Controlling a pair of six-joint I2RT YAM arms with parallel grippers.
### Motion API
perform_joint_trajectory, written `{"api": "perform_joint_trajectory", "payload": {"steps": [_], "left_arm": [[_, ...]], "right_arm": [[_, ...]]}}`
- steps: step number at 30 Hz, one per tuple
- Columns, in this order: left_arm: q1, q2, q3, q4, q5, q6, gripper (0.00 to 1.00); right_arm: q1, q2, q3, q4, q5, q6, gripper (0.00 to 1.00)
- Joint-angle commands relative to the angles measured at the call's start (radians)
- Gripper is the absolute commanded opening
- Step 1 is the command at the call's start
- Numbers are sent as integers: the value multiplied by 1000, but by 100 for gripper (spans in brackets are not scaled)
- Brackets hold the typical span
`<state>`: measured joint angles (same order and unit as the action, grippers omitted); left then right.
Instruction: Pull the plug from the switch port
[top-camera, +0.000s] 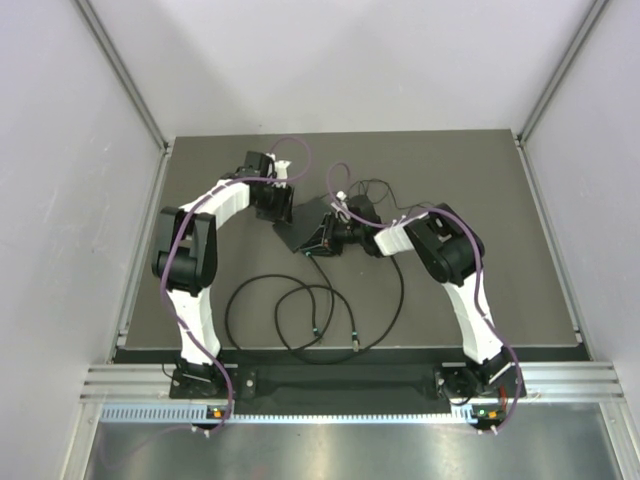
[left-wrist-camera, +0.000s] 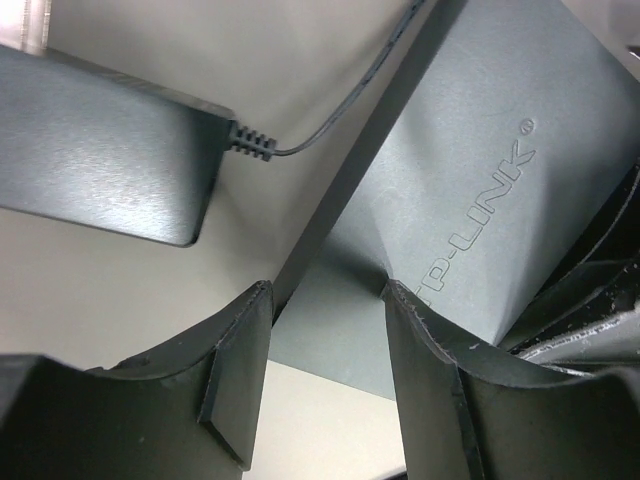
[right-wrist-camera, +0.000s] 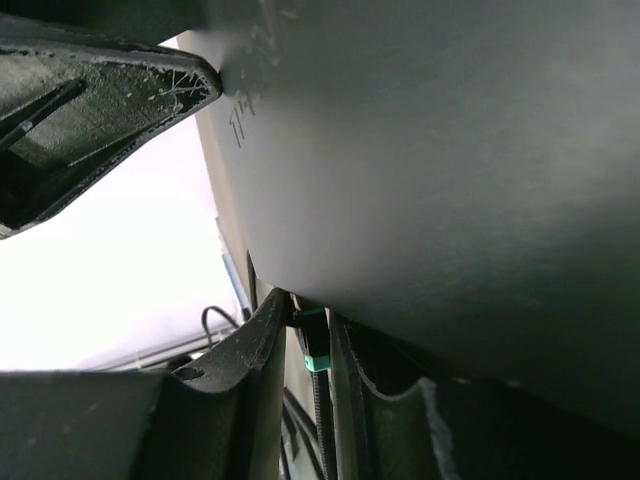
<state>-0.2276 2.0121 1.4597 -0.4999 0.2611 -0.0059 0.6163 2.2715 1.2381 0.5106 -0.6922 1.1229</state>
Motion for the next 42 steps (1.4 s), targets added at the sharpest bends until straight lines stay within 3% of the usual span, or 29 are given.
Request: {"api": "perform_joint_trajectory", "payload": {"steps": [1,4,5,7,8,9,14,17,18,19,21,22,25,27,32,38,42], "left_arm": [[-16,83,-32,-74,-51,17,53],[-16,79,-33,-71,-56,18,53],[-16,77,-35,-71,-54,18,53],[-16,77,-33,-69,-53,17,53],[-16,80,-32,-71,-54,18,53],[-16,82,-32,-72,-53,18,53],[-16,80,-29,-63,-42,12,53],[-16,80,-33,-66,-45,12,53],[-16,77,-35,-66,-45,14,53],[-16,76,-36,-63,-49,12,53],[-16,76,-38,-63,-56,14,53],[-16,77,-38,-63,-56,14,53],[-16,79,-38,-65,-56,15,53],[-16,74,-39,-60,-62,17,53],[-16,50,-47,-42,-42,7,53],[-29,-65,-73,24,-57,-40,62],[-32,-188,-140,89,-80,-89,72]], "right_arm": [[-4,3,-23,-41,-90,50,0],[-16,-6,-5,-76,-105,34,0],[-16,-7,24,-168,-99,-47,0],[-3,-21,116,-422,44,-273,0],[13,-30,176,-613,151,-519,0],[57,-38,249,-756,304,-611,0],[66,-107,124,-574,293,-644,0],[57,-121,56,-441,221,-612,0],[43,-121,26,-381,120,-573,0],[27,-116,-9,-148,52,-505,0],[-3,-75,-133,138,-86,-207,0],[-9,-54,-159,374,-102,-37,0],[-29,35,-218,650,-132,232,0],[-33,51,-244,704,-118,271,0],[-30,-36,-240,397,-70,137,0],[-30,-147,-79,-311,78,-205,0],[-30,-121,-14,-440,89,-248,0]]}}
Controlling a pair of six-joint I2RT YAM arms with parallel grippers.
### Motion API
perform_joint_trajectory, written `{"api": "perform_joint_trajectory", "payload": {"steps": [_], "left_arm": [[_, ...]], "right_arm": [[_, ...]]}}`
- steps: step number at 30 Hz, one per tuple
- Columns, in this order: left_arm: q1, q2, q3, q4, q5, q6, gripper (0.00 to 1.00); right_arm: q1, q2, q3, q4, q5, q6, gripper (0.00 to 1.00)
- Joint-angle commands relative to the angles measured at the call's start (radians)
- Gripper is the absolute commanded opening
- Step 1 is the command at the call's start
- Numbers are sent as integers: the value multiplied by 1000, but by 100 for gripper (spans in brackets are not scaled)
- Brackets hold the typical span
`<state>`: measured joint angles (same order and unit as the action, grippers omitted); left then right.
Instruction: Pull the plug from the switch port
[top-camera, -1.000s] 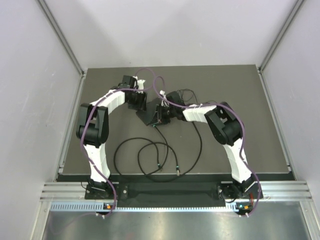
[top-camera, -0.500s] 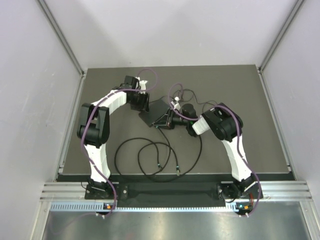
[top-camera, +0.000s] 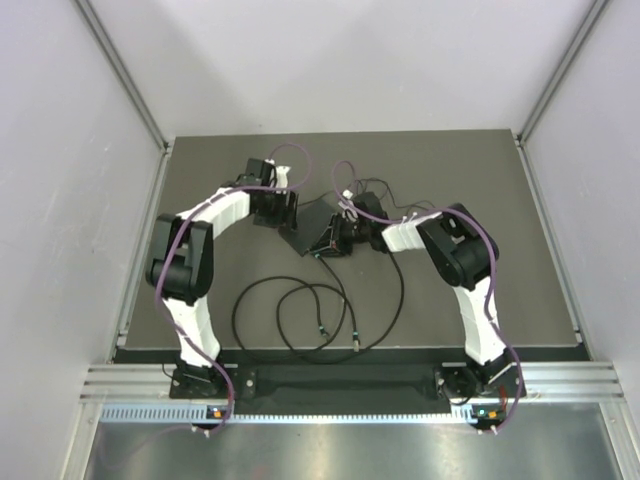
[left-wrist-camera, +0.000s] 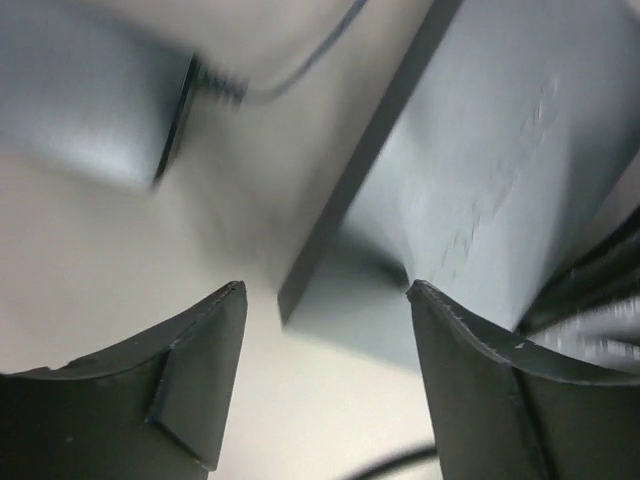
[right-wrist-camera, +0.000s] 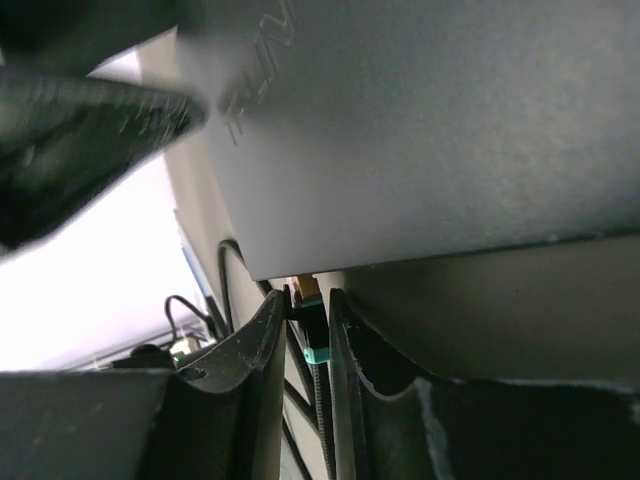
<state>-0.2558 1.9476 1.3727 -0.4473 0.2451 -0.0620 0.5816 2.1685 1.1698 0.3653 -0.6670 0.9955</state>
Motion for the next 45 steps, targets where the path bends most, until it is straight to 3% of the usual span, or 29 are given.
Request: {"api": "perform_joint_trajectory", "payload": {"steps": [1,3,5,10,12,17,23,34,45], "left_arm": [[-10,-150,-72,50,-73,-36,73],[-23,-225,-130,85,-113,-30,79],[-37,-291,-176,114,-145,-24,79],[-95,-348,-222,151,-156,-59,79],[-155,-332,-230,147,-237,-50,77],[-220,-323,-256,174,-407,-76,75],[-230,-372,-374,288,-408,-139,75],[-307,-434,-474,347,-392,-53,80],[-318,-299,-392,288,-371,-2,77]], "right_arm": [[3,-4,65,-305,63,-113,0],[4,11,76,-333,53,-103,0],[4,16,111,-434,79,-118,0],[0,19,126,-470,58,-104,0],[0,33,123,-448,-5,-61,0],[-11,51,212,-624,12,-98,0],[-6,50,240,-671,47,-123,0],[-12,59,229,-600,44,-202,0],[-26,39,228,-591,10,-224,0]]}}
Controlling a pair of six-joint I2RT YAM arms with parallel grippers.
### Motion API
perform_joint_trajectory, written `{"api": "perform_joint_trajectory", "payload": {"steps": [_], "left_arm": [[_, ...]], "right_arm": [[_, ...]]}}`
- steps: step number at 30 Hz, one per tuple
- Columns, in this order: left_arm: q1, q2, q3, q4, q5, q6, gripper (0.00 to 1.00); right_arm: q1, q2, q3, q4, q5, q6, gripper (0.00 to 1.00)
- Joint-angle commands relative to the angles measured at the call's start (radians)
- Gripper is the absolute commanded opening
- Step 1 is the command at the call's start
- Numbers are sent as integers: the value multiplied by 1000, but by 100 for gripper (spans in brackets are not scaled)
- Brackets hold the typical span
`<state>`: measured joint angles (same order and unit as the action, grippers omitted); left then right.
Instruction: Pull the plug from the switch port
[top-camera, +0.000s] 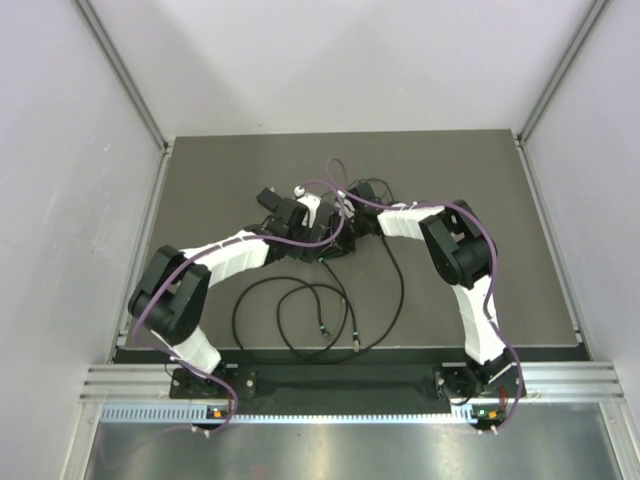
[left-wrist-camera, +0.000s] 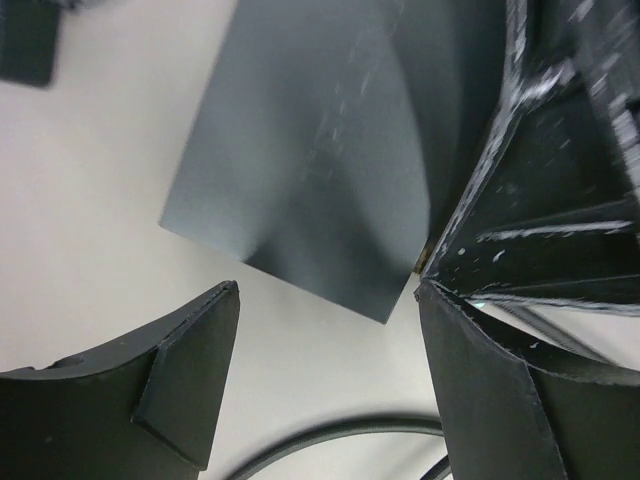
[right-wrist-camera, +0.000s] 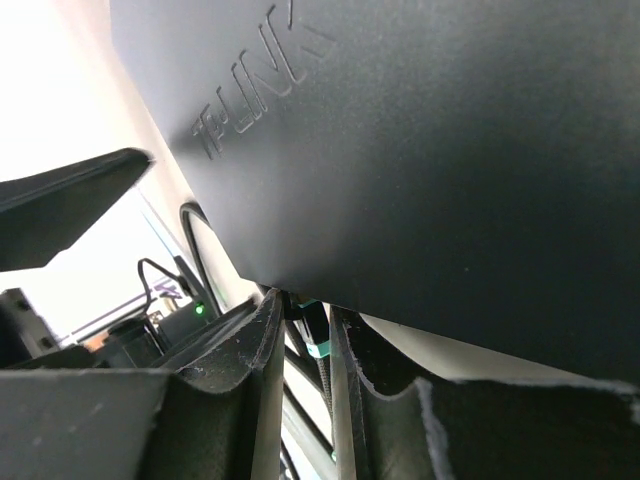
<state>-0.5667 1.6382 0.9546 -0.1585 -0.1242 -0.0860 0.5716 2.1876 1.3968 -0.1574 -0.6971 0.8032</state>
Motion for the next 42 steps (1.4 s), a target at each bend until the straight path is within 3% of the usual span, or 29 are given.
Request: {"api": "perform_joint_trajectory", "payload": {"steps": [1,19,22,32,37,42], "left_arm": [[-9,12,23,0,-8,22,77],[-13,173,105,-42,-173,-47,75],[2,180,107,-50,-183,-57,75],[65,181,105,-39,-91,-106,72],[68,175,102,-36,-77,-97,72],[68,117,59,-24,9,-95,72]], "right_arm": [[-18,20,2,-68,39,-32,0],[-16,38,-13,-97,-54,-39,0],[-15,24,-2,-180,22,-122,0],[5,-11,-25,-217,175,-240,0],[-21,-45,-139,-41,55,-144,0],[-67,-136,-211,113,57,-108,0]]}}
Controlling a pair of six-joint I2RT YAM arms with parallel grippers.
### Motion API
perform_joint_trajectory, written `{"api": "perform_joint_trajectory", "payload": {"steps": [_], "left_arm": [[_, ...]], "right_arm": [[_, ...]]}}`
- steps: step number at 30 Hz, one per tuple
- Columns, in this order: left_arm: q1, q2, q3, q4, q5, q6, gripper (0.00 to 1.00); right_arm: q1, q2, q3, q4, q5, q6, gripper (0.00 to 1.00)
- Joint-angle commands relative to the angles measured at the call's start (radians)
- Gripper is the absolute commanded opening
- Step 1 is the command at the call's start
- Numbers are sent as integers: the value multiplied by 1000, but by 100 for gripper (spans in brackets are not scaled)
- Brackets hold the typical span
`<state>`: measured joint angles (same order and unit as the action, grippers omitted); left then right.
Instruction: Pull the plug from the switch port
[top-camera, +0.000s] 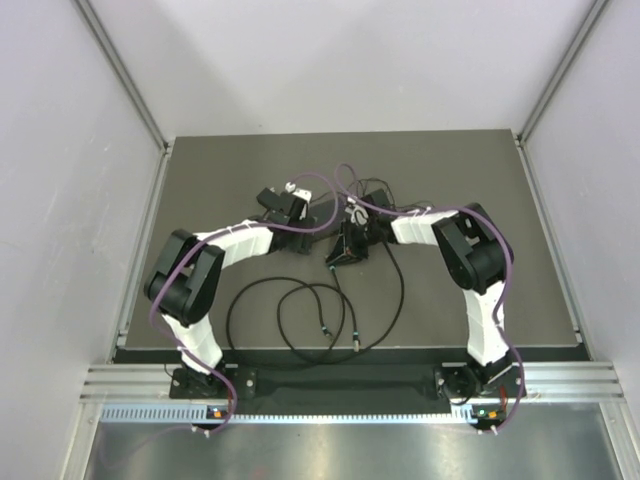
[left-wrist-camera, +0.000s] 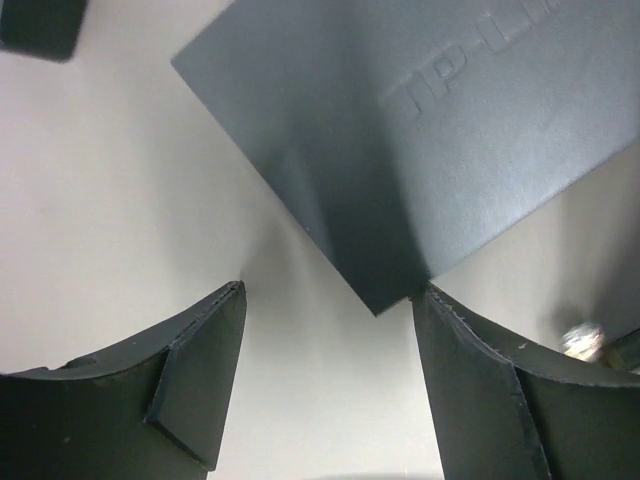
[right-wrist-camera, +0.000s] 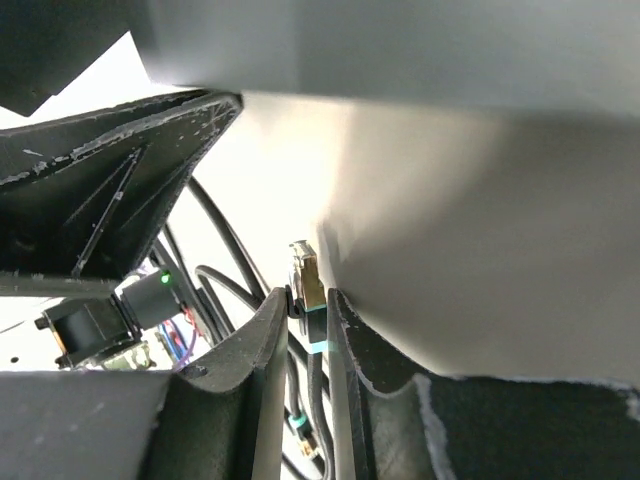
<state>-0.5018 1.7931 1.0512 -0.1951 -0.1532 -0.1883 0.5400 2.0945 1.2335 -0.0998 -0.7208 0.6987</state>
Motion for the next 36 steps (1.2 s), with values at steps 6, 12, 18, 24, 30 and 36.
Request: {"api": "perform_joint_trajectory", "payload": {"steps": [6,12,18,24,30,36], "left_arm": [[2,-184,-69,-30,55,-8,75],[2,-336,-14,-104,70,-23,77],[2,-408,102,-217,104,-42,77],[2,-477,95,-225,112,-45,77],[3,-532,78,-240,116,-39,77],[8,-569,87,-270,101,-34,78]], "right_arm": [[-95,-145,-20,-62,145,-91,0],[-170,-205,1,-189,309,-257,0],[-176,-241,31,-279,616,-451,0],[-169,-240,87,-316,949,-600,0],[-205,-195,172,-310,1147,-741,0],[-248,-139,251,-365,1218,-797,3]]}}
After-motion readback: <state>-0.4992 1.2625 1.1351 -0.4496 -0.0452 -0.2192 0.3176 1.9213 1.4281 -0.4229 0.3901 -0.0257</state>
